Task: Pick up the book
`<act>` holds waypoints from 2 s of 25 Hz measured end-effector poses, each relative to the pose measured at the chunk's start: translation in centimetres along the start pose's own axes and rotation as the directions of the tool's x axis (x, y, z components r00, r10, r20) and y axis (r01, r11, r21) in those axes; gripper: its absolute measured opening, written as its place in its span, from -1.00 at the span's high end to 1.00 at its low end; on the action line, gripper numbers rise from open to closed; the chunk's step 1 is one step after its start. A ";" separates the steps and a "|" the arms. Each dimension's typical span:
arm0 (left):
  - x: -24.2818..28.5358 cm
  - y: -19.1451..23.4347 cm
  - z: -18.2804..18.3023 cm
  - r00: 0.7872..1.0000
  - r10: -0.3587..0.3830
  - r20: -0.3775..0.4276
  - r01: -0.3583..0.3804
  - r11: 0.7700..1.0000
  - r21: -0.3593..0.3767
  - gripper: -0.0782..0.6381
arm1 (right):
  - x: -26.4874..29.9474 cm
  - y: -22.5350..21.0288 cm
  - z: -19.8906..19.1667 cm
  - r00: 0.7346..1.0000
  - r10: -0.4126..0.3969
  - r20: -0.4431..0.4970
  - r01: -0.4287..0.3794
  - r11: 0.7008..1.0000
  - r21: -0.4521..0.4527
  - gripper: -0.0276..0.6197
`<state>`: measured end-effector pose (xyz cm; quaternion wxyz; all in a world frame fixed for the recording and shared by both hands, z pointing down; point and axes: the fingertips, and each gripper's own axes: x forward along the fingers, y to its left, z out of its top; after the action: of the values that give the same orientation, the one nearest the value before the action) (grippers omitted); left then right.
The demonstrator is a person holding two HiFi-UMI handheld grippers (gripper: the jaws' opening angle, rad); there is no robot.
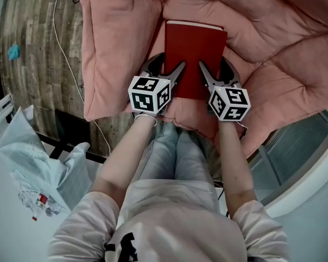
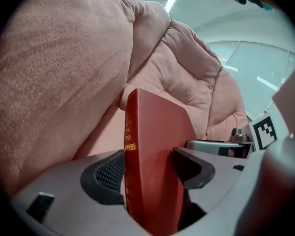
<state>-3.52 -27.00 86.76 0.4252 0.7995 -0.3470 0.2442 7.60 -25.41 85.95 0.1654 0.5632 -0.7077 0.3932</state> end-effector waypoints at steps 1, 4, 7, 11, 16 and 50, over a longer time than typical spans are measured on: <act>0.1 0.1 0.0 1.000 0.004 -0.002 -0.004 1.000 0.001 -0.04 | 0.2 0.0 0.0 1.000 0.009 -0.003 -0.009 1.000 0.011 -0.06; 0.1 0.3 0.1 1.000 0.011 -0.003 -0.011 1.000 -0.003 -0.04 | 0.8 0.2 -0.1 0.998 0.064 -0.002 -0.064 0.996 0.064 -0.06; 0.0 0.2 -0.1 1.000 0.012 -0.002 -0.012 1.000 0.006 -0.03 | 0.7 0.1 -0.3 0.996 0.089 0.024 -0.091 0.992 0.087 -0.05; -0.4 -0.2 0.0 1.000 0.025 -0.016 -0.025 1.000 0.018 -0.03 | 0.1 0.4 -0.2 0.998 0.051 0.037 -0.054 0.996 0.078 -0.05; -1.3 -0.9 0.8 0.999 0.039 -0.001 -0.039 0.999 0.036 -0.03 | -0.7 0.7 0.6 0.998 0.047 0.050 -0.050 0.997 0.057 -0.01; -14.5 -10.6 10.3 0.987 0.043 0.156 -0.063 0.990 0.123 -0.03 | -13.8 8.0 12.0 0.989 0.035 0.141 -0.036 0.999 0.005 0.00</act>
<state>-3.76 -26.49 66.08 0.3386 0.8319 -0.3834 0.2151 6.96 -24.64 65.99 0.1061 0.5774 -0.7260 0.3580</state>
